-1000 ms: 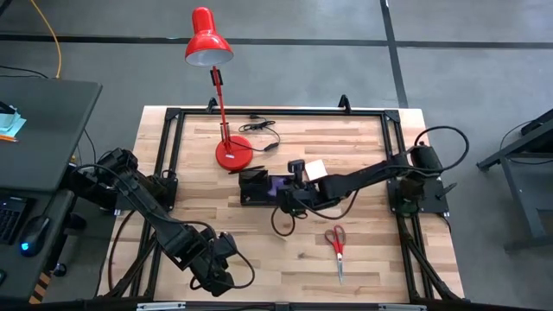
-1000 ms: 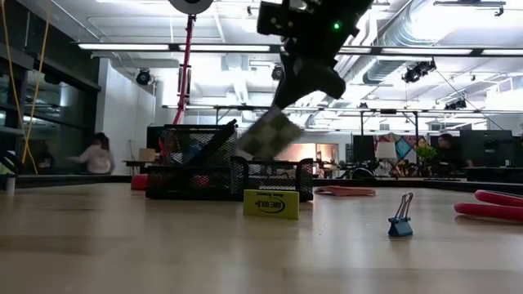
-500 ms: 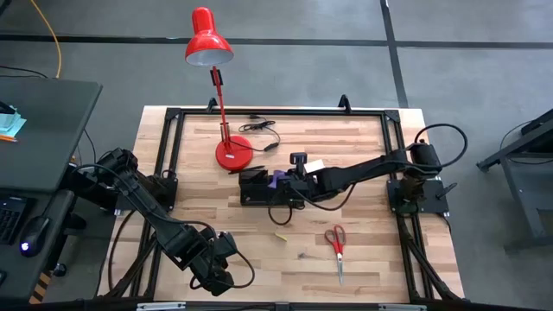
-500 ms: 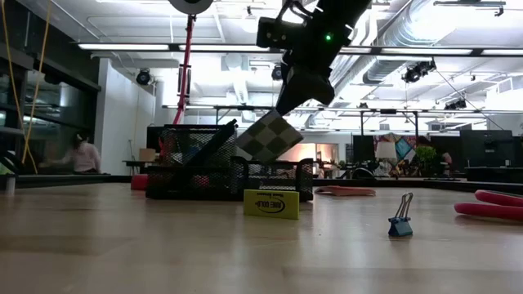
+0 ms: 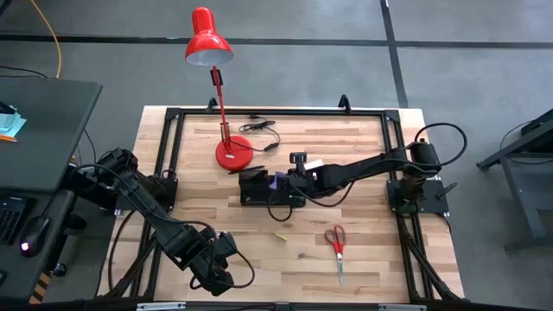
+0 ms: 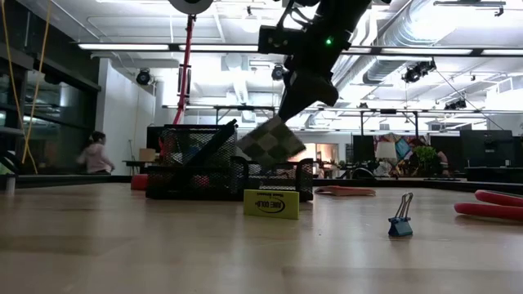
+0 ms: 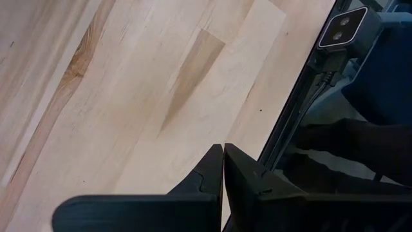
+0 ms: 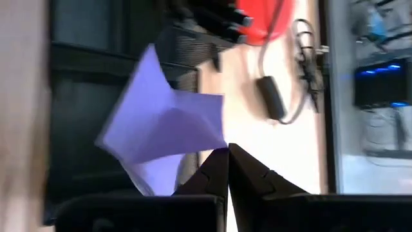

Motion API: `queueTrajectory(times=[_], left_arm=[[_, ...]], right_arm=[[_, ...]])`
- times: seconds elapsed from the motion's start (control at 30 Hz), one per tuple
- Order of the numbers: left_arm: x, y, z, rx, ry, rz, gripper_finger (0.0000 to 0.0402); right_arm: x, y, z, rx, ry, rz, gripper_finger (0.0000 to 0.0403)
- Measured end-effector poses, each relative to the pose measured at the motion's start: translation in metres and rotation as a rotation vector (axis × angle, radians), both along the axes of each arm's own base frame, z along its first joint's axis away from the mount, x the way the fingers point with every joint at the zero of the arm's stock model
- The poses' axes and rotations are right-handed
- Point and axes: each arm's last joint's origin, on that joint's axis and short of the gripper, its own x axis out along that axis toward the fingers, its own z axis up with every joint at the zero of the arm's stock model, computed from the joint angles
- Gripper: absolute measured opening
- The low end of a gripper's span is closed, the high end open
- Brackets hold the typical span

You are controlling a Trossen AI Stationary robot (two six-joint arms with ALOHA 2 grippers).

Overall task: Pick and place office supplies into organizer
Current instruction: Put the purple sticky note into the desk organizer

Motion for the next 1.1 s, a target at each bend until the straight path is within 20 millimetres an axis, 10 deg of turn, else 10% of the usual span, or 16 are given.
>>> queueTrajectory(times=[0.6,1.1], left_arm=[[0.0,0.0,0.0,0.004,0.001,-0.008,0.0001],[0.0,0.0,0.0,0.018,-0.002,-0.045,0.0001]], right_arm=[[-0.004,0.0,-0.002,0.018,-0.01,-0.084,0.0135],[0.0,-0.002,-0.008,0.422,0.024,-0.008,0.0098]])
